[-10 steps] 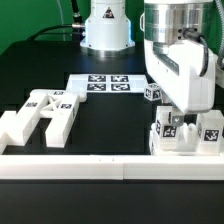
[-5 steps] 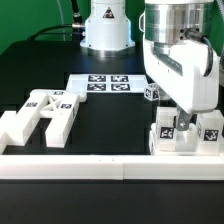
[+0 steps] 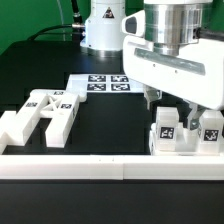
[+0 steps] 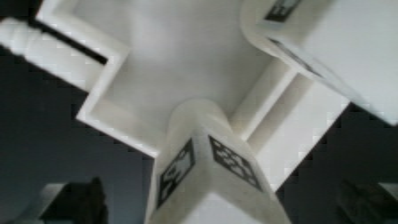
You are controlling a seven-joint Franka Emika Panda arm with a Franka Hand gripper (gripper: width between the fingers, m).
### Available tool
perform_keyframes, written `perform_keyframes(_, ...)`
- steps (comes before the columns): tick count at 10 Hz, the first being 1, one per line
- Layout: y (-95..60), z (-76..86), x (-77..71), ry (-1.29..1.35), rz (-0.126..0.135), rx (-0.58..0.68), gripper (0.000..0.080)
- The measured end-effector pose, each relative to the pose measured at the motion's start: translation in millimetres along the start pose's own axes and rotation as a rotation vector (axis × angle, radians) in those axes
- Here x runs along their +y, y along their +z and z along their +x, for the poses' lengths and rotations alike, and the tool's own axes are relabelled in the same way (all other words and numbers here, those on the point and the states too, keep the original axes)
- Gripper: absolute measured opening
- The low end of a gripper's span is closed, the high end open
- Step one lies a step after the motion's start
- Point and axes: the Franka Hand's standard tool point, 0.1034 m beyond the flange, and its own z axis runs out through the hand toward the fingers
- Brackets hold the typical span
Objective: Assemble chair
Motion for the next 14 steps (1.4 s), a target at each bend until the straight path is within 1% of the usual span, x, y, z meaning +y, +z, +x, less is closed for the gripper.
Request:
perform_keyframes(4, -0.2, 2.9, 1.5, -0.303, -0.002, 0.002, 0.0649)
perform_keyframes(5, -1.0, 4.2, 1.3, -0.430, -0.008, 0.008, 0.0649)
perform_keyframes(7, -2.1, 7.8, 1.5, -0.608, -0.012, 0.003, 0.0649)
perform_keyframes(8, -2.1, 10.8, 2.6, -0.718, -0.019, 0.003, 0.0649)
perform_keyframes(11, -0.8, 13.6, 5.5, -0.923, -0.024, 0.007, 0.0649)
perform_keyframes(12, -0.8, 15.2, 6.6, -1.039, -0.034, 0.009, 0.0649)
perform_keyframes(14, -0.8, 15.9, 7.2, -1.097, -0.035, 0.008, 0.0649)
